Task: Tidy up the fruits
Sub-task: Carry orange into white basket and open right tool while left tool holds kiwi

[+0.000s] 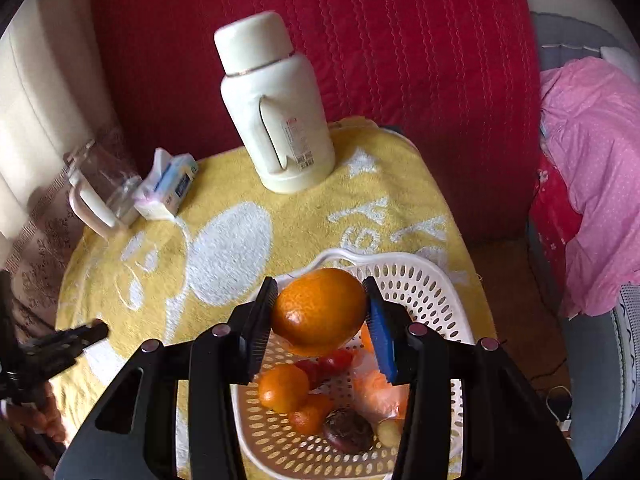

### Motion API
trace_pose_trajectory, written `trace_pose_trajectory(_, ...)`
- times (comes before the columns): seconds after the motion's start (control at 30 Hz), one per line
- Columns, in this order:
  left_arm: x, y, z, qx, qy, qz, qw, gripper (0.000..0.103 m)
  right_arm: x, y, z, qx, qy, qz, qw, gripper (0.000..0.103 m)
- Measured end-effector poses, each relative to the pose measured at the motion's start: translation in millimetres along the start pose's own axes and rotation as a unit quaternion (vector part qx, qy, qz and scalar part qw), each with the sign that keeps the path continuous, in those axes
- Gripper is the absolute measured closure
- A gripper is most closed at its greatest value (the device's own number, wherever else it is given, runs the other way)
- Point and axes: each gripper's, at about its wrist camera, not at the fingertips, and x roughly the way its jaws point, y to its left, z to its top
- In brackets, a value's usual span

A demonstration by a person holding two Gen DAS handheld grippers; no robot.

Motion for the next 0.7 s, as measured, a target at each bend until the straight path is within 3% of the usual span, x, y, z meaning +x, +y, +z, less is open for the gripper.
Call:
trace_pose_trajectory(0.33, -27.7, -11.1, -11.2, -0.005, -0.012, 0.011, 0.9999, 0.077, 50.9, 1.3, -16.1, -0.025, 0.061, 0.001, 0.998, 0.058)
trace_pose_trajectory(0.57, -34.1, -24.0, -17.1, -0.007, -0.015, 0.015, 0.9998, 0.077, 52.3, -7.5, -15.9, -0.019, 0.060, 0.004, 0.998, 0.057)
trace_pose_trajectory(0.7, -34.3, -40.1, -16.6, 0.004, -0.016, 0.009, 0.9998, 0.077, 40.1, -13.9, -11.8, -0.013, 0.041, 0.011, 0.999, 0.045)
